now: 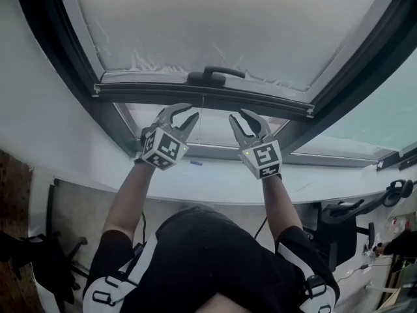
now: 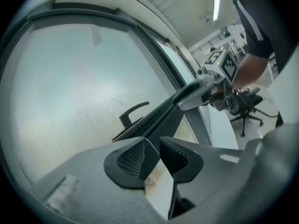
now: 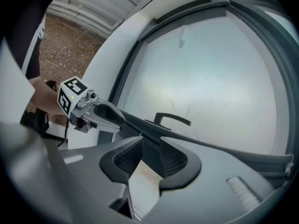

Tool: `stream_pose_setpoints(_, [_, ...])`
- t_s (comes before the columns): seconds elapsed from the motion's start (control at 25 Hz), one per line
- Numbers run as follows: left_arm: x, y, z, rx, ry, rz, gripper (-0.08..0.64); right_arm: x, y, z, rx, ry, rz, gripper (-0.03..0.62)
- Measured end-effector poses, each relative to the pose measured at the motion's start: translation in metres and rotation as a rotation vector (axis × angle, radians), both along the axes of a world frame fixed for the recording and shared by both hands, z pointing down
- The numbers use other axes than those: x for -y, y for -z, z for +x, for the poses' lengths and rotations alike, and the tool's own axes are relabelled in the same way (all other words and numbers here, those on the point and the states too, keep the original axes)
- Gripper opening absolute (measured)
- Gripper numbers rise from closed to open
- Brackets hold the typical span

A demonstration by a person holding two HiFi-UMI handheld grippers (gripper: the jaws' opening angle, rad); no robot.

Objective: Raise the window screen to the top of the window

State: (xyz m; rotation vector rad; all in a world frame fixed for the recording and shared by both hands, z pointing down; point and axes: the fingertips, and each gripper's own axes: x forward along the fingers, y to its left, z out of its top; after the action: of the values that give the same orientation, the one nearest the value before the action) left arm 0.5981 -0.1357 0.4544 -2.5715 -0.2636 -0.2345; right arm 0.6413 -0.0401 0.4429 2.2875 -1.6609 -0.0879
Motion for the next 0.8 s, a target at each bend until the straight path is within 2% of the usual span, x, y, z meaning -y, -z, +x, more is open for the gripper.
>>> stream_pose_setpoints(0.08, [0.009, -0.005, 0.008, 0.031, 0.031, 0.150, 0.130, 0.009, -0.006, 0.001, -0.061, 0.009, -0.078, 0.122])
stream_pose_setpoints(0.16, [0.017, -0.009, 0.014, 0.069, 0.060, 0.292, 0.140, 0.015, -0.016, 0.005, -0.187, 0.009, -0.181, 0.145])
stream_pose_setpoints(0.24, [0.021, -0.014, 0.018, 0.105, 0.075, 0.381, 0.144, 0.019, -0.020, 0.008, -0.300, -0.001, -0.270, 0.171])
stream_pose_setpoints(0.36, [0.025, -0.019, 0.024, 0.130, 0.087, 0.426, 0.144, 0.027, -0.030, 0.016, -0.357, 0.001, -0.348, 0.200])
stream_pose_setpoints(0.6, [0.029, -0.015, 0.041, 0.121, 0.078, 0.567, 0.144, 0.035, -0.040, 0.031, -0.496, -0.009, -0.453, 0.201])
stream_pose_setpoints(0.8, [0.026, -0.024, 0.046, 0.144, 0.064, 0.628, 0.144, 0.035, -0.049, 0.034, -0.579, -0.018, -0.518, 0.201])
